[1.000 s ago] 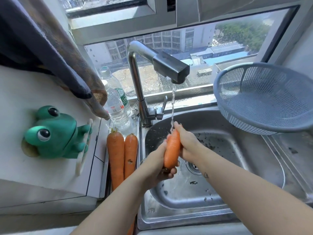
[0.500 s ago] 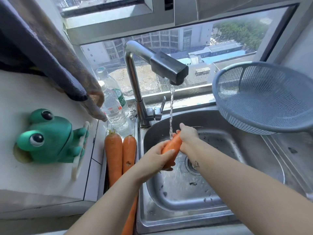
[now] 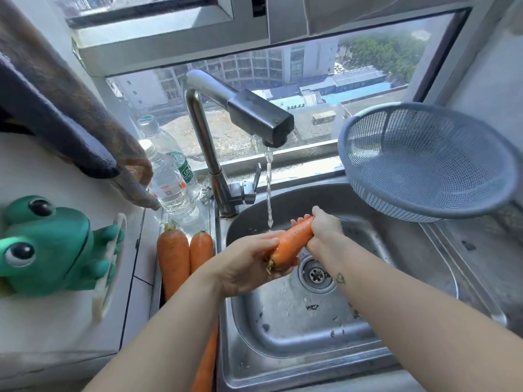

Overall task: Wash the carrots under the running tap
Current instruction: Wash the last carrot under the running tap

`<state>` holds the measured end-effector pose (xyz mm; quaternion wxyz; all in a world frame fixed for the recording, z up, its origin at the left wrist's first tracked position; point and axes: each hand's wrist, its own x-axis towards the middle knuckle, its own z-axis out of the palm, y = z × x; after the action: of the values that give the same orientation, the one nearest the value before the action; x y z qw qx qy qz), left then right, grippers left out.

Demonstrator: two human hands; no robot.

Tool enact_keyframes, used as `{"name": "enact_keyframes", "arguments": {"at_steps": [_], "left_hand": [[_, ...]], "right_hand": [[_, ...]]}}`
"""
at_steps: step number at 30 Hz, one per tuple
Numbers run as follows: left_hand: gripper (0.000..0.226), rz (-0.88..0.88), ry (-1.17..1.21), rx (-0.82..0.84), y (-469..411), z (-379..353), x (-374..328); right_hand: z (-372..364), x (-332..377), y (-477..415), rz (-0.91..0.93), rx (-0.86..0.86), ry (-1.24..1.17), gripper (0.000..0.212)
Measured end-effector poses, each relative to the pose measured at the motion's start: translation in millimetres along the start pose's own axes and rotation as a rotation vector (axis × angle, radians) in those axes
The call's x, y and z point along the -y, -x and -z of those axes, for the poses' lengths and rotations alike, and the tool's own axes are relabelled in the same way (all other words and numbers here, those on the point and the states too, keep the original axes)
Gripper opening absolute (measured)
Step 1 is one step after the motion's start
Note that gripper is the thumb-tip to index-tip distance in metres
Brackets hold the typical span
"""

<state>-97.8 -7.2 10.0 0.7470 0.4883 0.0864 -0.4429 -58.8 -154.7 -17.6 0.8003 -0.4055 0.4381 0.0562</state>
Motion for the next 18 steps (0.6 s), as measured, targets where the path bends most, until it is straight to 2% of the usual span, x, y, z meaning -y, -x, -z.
{"name": "enact_keyframes", "arguments": {"at_steps": [4,6,9,12,15,18], "left_hand": [[0.026,-0.081,-0.346,-0.219,-10,-3,3],[0.030,-0.130,-0.479,-0.376,-16,-5,5],[0.040,-0.094,-0.459,-0.495,-20,-6,7],[0.033,-0.035,-0.338,-0.368,-13,-5,4],[0.022,-0.120,-0.275,-0.140,-1,3,6],[0.043,-0.177,-0.588,-0.118,3,14,12]], "right_hand": [[-2,-8,4,0.113,-0.038,-0.007,0.019],[-3,-11,8,0.142,-0.028,-0.027,0.019],[-4,-11,11,0.161,0.006,-0.002,0.019],[-5,-6,8,0.140,-0.004,0.009,0.016],[-7,-4,5,0.077,-0.059,0.013,0.014],[-9,-9,6,0.051,-0.100,0.024,0.014]]}}
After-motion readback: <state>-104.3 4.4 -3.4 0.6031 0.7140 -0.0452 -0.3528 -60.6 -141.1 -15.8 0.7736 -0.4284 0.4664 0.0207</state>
